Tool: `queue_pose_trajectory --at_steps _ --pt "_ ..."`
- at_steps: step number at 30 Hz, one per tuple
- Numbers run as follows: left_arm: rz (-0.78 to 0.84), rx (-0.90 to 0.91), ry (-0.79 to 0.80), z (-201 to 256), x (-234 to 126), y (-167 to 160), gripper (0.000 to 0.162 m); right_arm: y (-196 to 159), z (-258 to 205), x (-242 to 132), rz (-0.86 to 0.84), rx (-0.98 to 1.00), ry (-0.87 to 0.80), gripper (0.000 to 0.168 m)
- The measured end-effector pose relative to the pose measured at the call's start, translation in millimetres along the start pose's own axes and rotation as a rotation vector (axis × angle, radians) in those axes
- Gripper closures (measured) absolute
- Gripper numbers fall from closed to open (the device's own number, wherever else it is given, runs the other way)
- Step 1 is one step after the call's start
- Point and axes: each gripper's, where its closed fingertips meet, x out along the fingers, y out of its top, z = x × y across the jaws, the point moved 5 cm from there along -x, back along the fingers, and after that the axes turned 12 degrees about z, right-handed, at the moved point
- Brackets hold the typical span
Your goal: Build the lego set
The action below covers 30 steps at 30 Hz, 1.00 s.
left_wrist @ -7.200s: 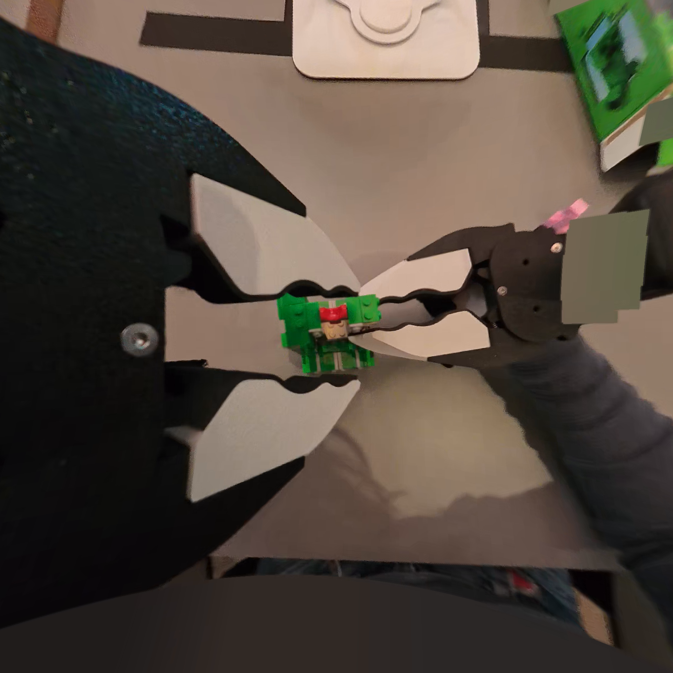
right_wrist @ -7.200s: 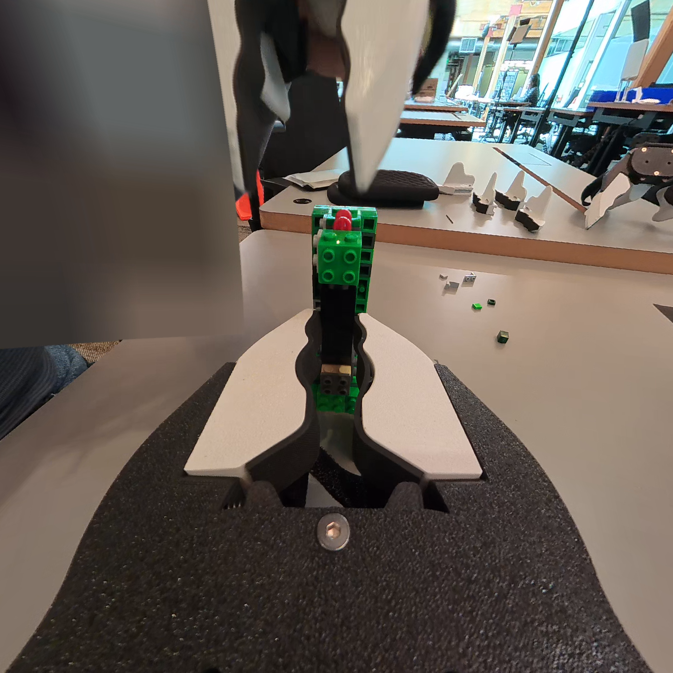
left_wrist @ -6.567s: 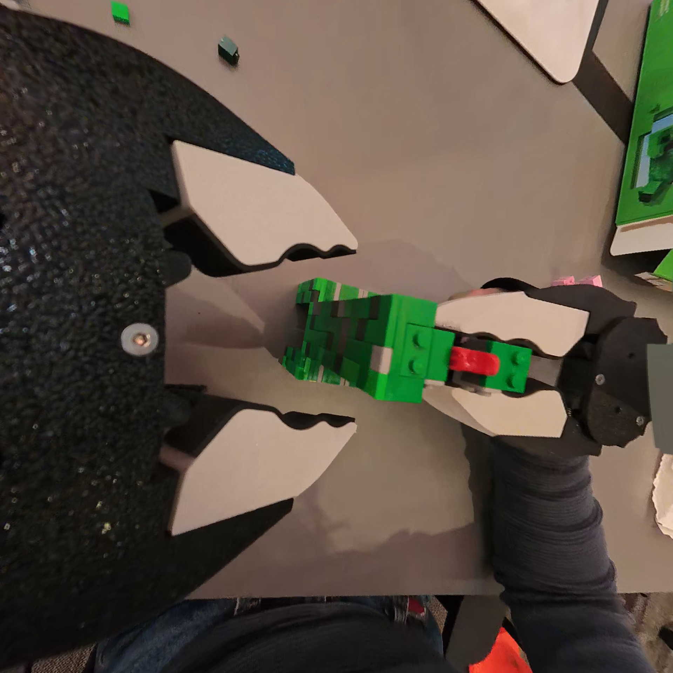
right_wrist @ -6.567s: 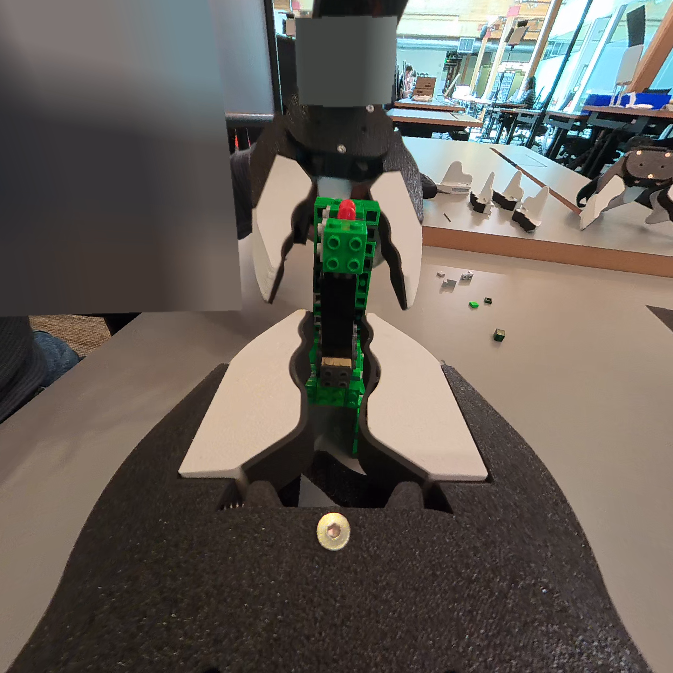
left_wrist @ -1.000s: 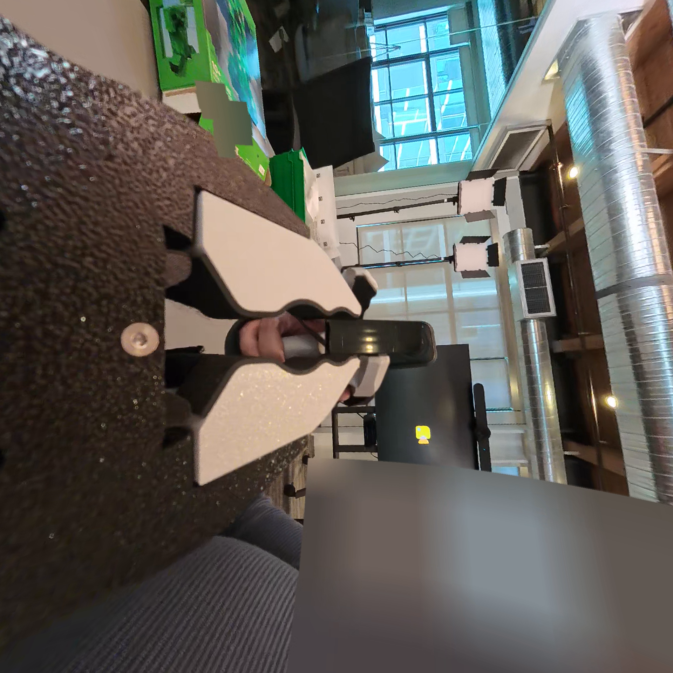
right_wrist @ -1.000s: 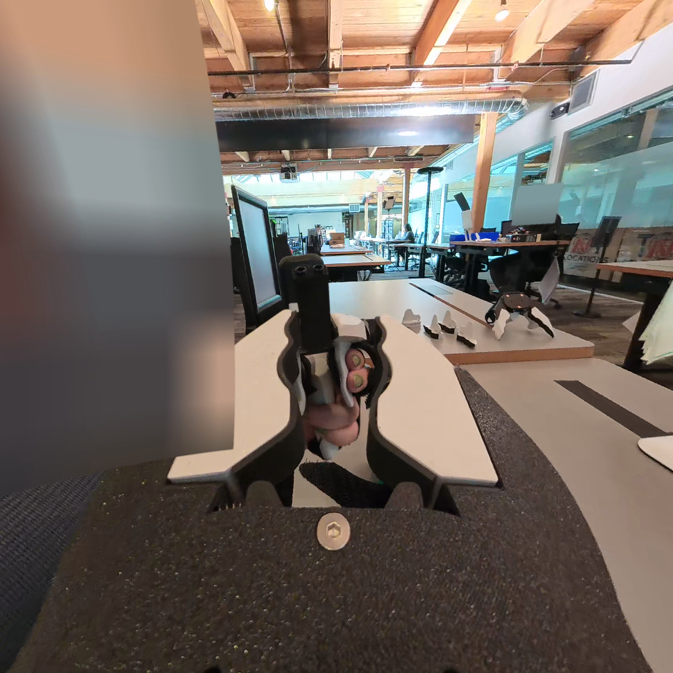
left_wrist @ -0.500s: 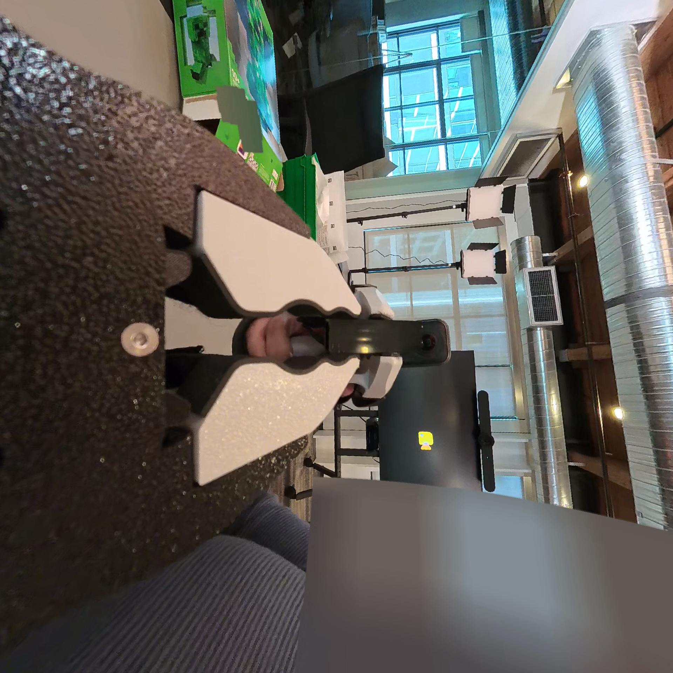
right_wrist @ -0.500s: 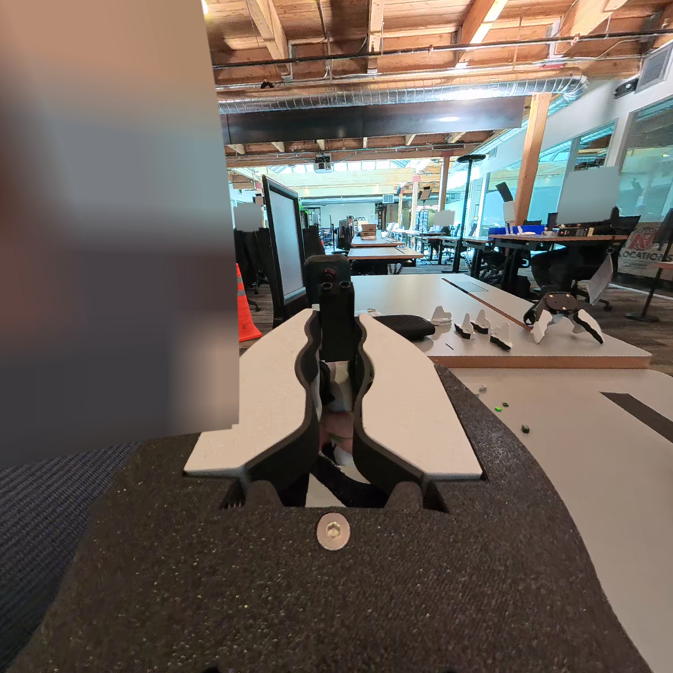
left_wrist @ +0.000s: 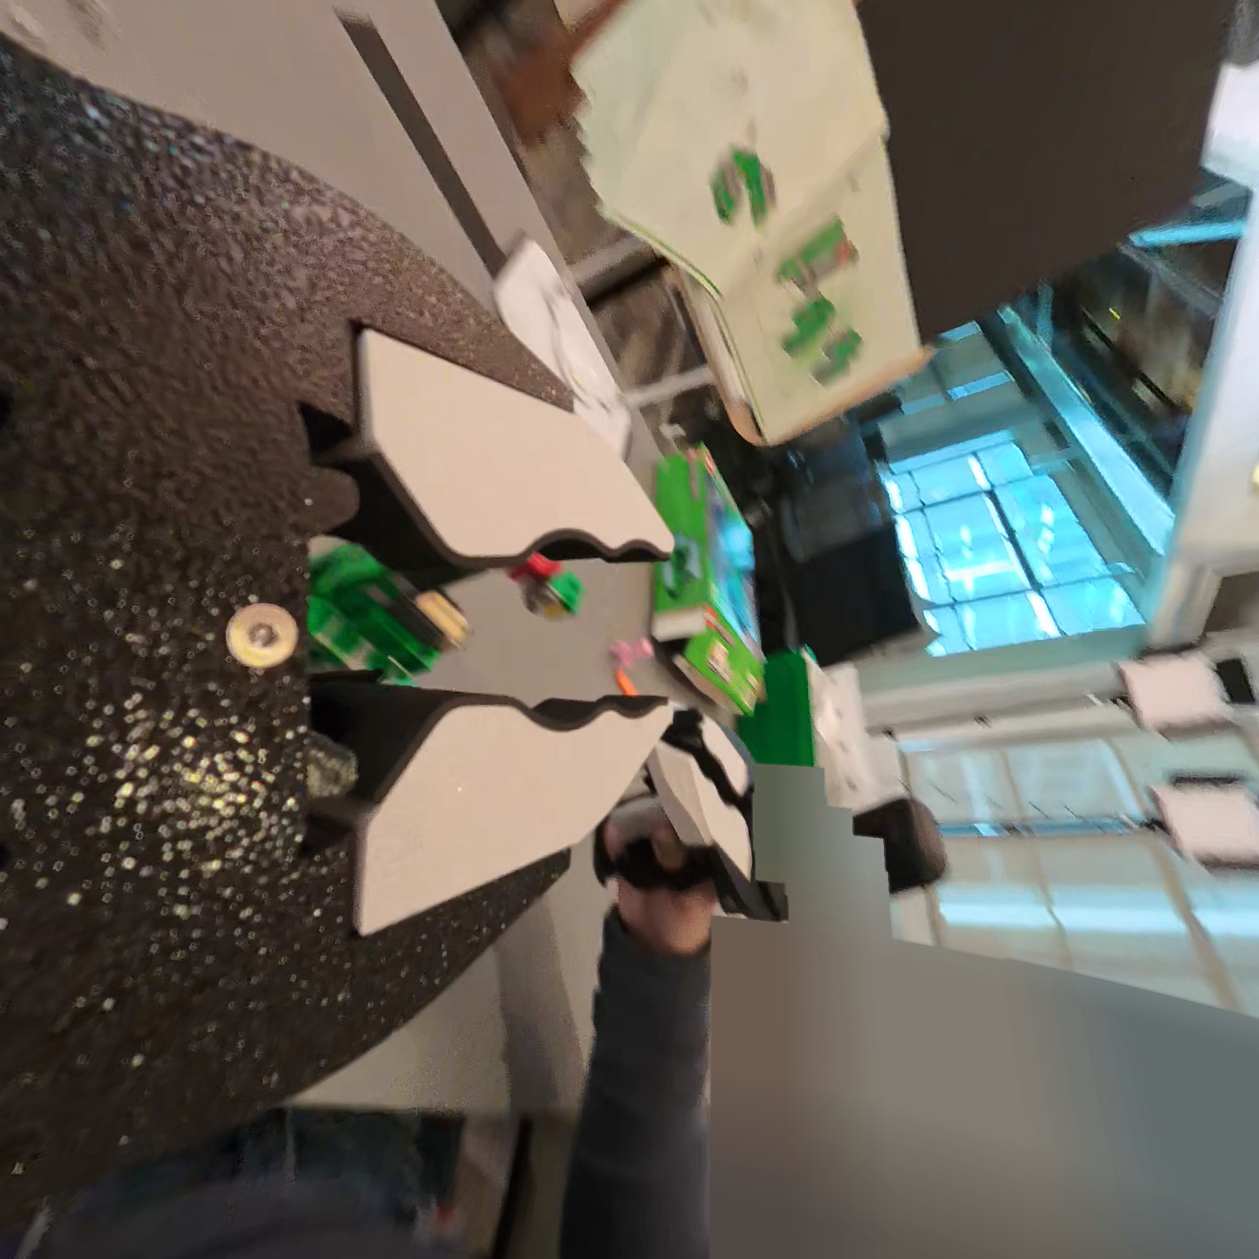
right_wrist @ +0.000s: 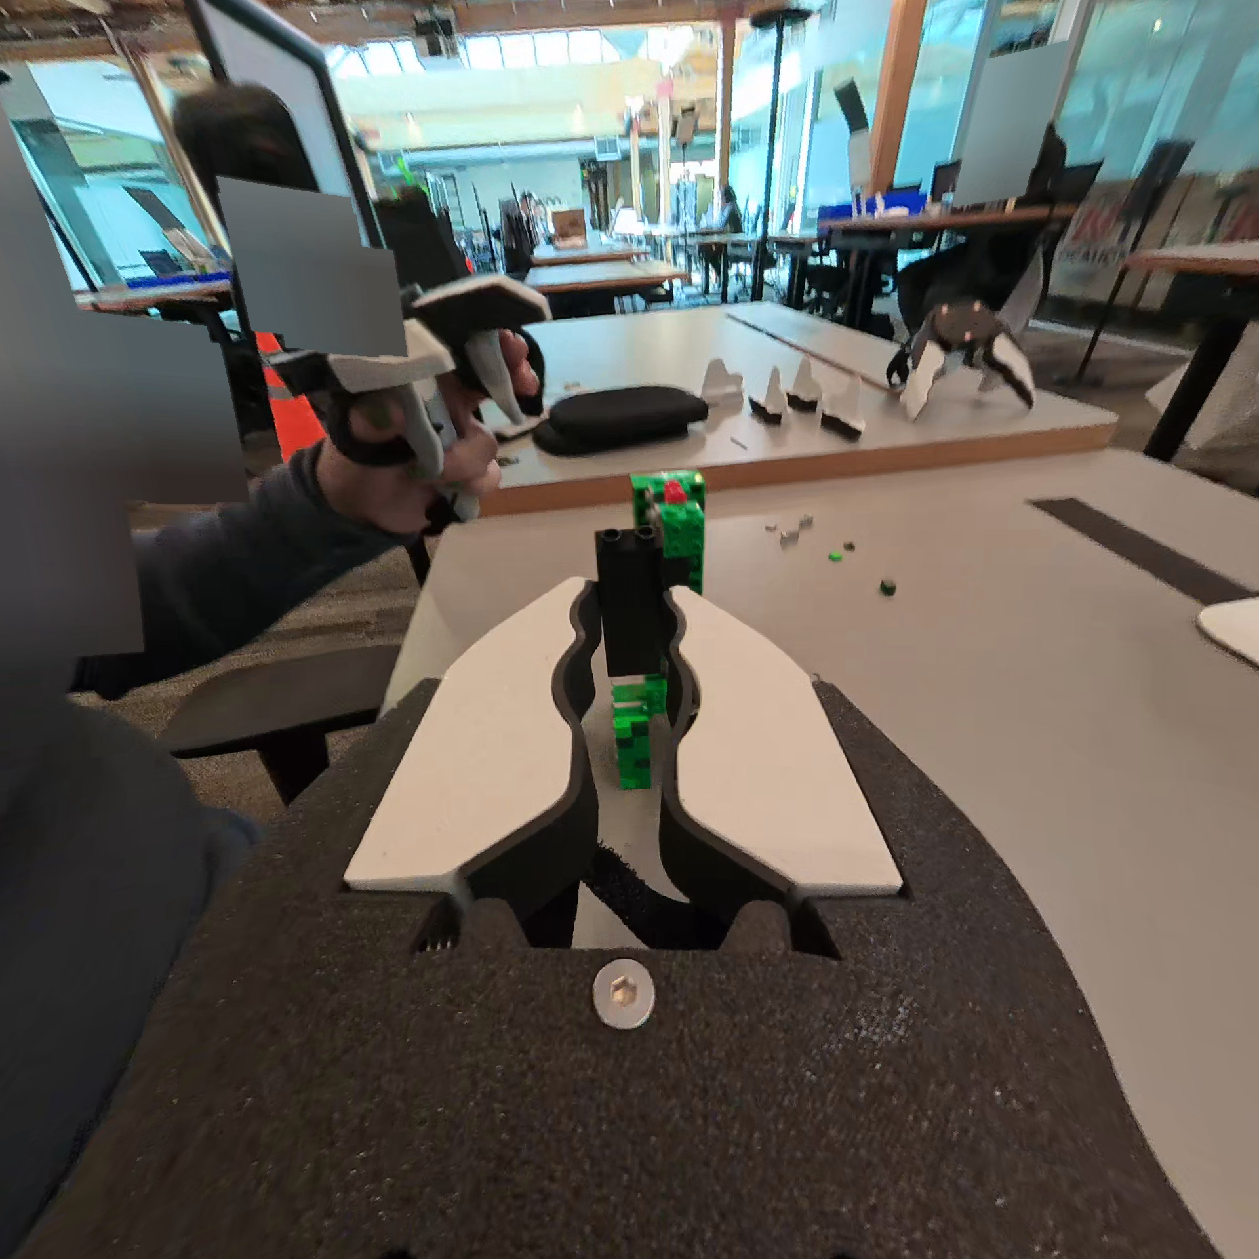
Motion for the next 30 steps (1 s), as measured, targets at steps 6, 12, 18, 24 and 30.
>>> queue_pose_trajectory --at_steps 6,12,18,24,30 --pt "-0.242 -0.145 0.085 -25 -24 -64 0.106 -29 8 28 -0.115 -0.051 -0.006 0.152" --pt "-0.366 -0.275 0.06 -14 -24 -108 0.098 -41 16 37 -0.332 -0.151 -0.031 0.152" --pt "-0.439 -0.336 0.05 -7 -21 -128 0.094 -42 19 47 -0.515 -0.181 -0.009 0.152" --pt "-0.461 -0.358 0.042 -1 -20 -136 0.093 -39 17 57 -0.559 -0.124 0.024 0.152" --pt "-0.448 -0.375 0.043 -2 -20 -136 0.093 -41 18 63 -0.531 -0.097 0.057 0.152"
